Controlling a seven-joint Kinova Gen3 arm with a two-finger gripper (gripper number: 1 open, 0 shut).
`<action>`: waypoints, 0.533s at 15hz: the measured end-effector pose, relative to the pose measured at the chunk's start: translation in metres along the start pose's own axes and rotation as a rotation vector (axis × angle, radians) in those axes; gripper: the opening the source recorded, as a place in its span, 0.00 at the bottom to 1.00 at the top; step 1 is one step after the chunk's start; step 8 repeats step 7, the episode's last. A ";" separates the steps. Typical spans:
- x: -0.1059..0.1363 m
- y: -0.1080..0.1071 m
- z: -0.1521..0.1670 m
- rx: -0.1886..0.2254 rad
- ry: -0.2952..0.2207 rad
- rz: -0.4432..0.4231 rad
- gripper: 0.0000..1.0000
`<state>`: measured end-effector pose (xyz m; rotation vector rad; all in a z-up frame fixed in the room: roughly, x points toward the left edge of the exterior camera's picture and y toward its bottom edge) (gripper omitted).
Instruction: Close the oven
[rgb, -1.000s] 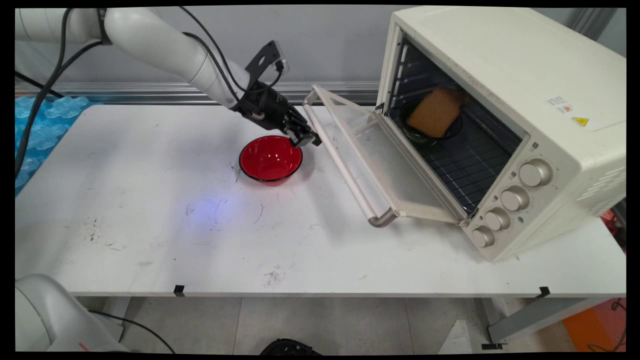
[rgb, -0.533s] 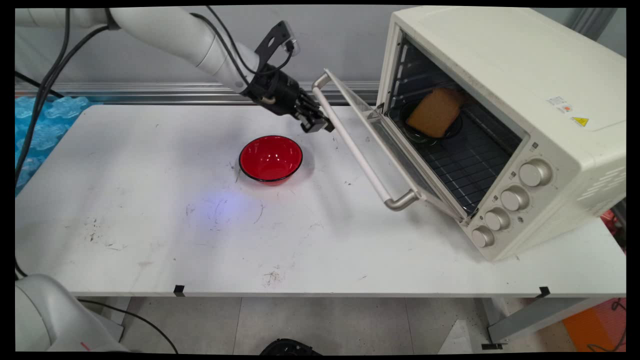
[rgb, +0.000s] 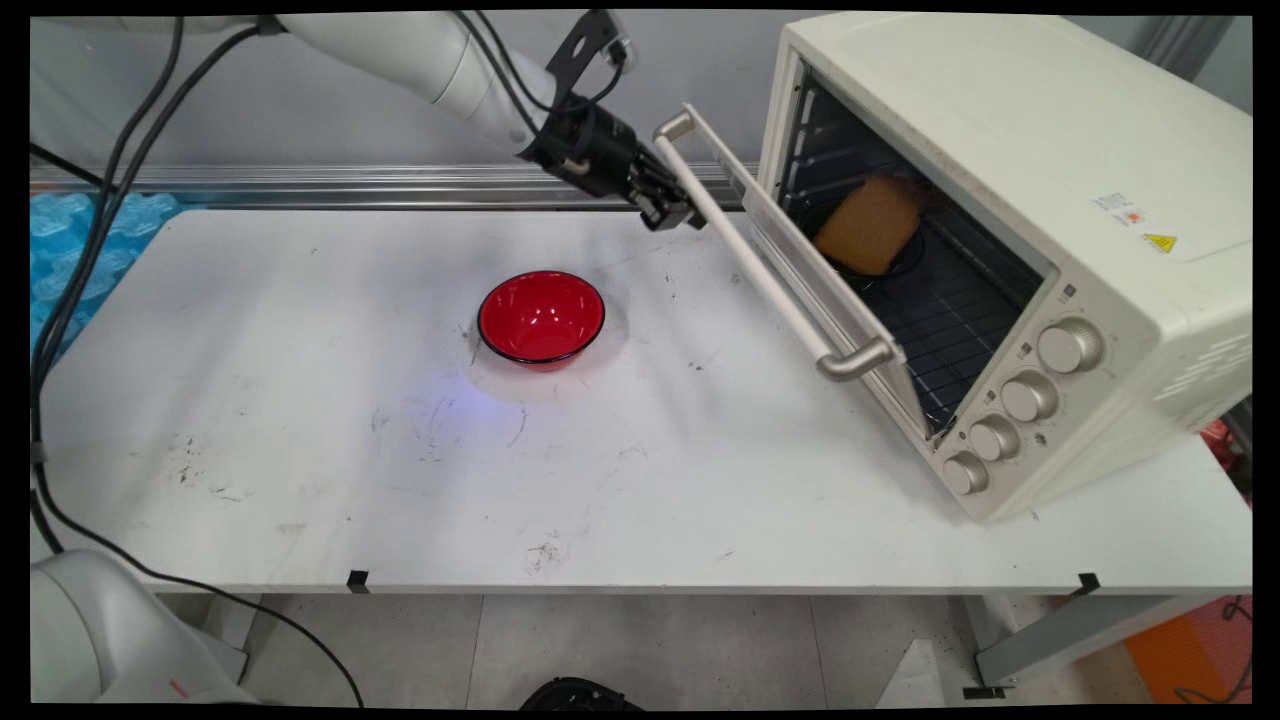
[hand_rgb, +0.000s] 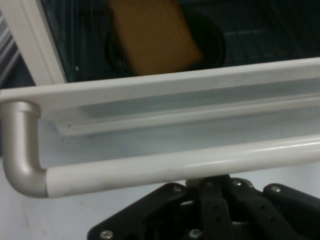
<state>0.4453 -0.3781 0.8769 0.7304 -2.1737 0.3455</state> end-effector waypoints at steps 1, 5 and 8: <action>0.005 -0.002 0.002 0.002 0.008 0.004 0.00; 0.020 -0.010 0.008 0.013 0.036 0.017 0.00; 0.026 -0.014 0.010 0.020 0.044 0.022 0.00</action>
